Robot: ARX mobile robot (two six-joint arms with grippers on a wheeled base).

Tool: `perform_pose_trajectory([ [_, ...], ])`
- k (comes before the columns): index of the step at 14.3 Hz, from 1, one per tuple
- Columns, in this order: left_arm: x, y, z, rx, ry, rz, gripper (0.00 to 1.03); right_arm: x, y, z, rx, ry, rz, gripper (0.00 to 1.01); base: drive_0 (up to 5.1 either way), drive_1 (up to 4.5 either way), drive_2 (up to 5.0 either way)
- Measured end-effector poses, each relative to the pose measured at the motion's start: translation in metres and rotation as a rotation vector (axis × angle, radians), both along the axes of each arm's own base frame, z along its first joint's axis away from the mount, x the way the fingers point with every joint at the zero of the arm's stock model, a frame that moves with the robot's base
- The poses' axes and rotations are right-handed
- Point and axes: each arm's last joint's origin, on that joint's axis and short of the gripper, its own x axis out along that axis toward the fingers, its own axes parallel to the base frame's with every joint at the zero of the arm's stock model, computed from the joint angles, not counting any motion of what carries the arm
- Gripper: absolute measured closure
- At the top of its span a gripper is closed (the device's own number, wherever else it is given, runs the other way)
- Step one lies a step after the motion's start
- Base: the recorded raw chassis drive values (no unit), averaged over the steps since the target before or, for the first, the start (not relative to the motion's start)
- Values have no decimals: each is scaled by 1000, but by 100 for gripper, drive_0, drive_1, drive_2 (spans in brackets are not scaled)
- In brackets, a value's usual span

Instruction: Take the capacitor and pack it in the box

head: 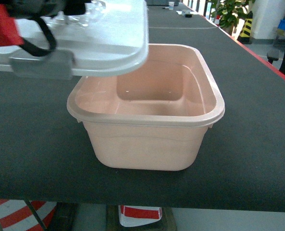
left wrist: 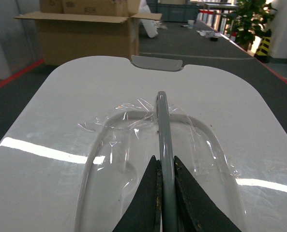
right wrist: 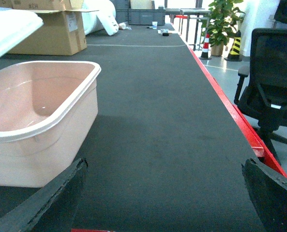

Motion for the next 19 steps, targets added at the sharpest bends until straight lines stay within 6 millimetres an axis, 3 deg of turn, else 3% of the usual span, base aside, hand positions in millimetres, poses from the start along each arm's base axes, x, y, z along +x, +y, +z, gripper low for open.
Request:
perform_pose_trajectory([
  [4, -4, -70, -13, 2, 28, -70, 101, 0, 0, 0, 0, 0, 0, 3, 0, 0, 0],
  [7, 0, -96, -26, 5, 52, -72, 101, 0, 0, 0, 0, 0, 0, 3, 0, 0, 0],
  [10, 2, -107, -35, 3, 74, -59, 101, 0, 0, 0, 0, 0, 0, 3, 0, 0, 0],
  [16, 5, -109, -42, 8, 91, -63, 101, 0, 0, 0, 0, 0, 0, 3, 0, 0, 0],
  [19, 5, -108, -42, 0, 84, -82, 70, 0, 0, 0, 0, 0, 0, 3, 0, 0, 0],
])
